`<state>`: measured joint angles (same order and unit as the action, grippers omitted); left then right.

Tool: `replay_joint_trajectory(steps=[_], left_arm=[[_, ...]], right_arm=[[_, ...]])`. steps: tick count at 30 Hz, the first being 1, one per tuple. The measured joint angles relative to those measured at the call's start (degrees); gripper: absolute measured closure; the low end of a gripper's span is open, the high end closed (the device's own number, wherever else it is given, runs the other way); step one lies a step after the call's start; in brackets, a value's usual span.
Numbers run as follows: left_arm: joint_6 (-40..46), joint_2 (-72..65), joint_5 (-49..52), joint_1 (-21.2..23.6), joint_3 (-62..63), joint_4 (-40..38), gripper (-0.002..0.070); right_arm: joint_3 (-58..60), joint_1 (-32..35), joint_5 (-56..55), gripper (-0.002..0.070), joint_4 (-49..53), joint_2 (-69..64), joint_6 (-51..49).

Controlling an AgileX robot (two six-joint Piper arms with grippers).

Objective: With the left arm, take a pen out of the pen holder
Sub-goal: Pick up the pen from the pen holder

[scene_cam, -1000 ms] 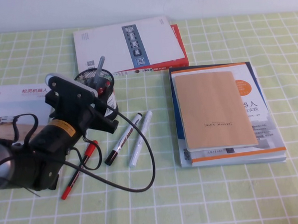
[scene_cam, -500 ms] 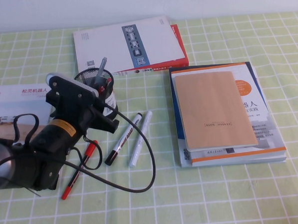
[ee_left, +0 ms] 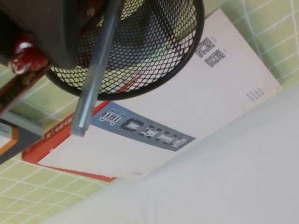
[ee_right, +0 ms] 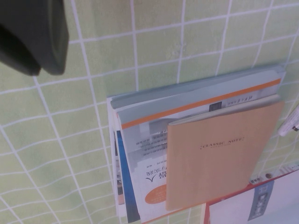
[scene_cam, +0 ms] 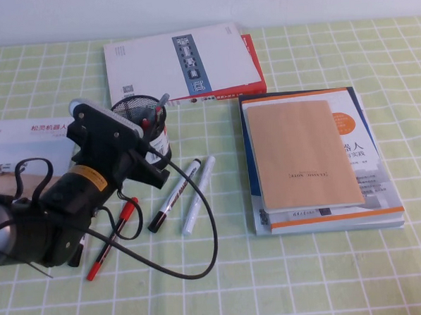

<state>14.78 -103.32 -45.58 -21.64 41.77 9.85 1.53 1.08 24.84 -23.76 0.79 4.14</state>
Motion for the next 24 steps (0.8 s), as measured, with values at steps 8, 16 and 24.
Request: replay_joint_trajectory(steps=[8, 16, 24], left_arm=[[0.0, 2.69, 1.04, 0.0, 0.0, 1.32, 0.0603], [0.0, 10.26, 7.28, 0.0, 0.0, 0.14, 0.0604], [-2.29, 20.11, 14.69, 0.0, 0.0, -1.27, 0.0604]], right_arm=[[0.0, 0.0, 0.0, 0.0691, 0.0, 0.0, 0.0], [0.0, 0.0, 0.0, 0.0691, 0.0, 0.0, 0.0], [0.0, 0.0, 0.0, 0.0691, 0.0, 0.0, 0.0]])
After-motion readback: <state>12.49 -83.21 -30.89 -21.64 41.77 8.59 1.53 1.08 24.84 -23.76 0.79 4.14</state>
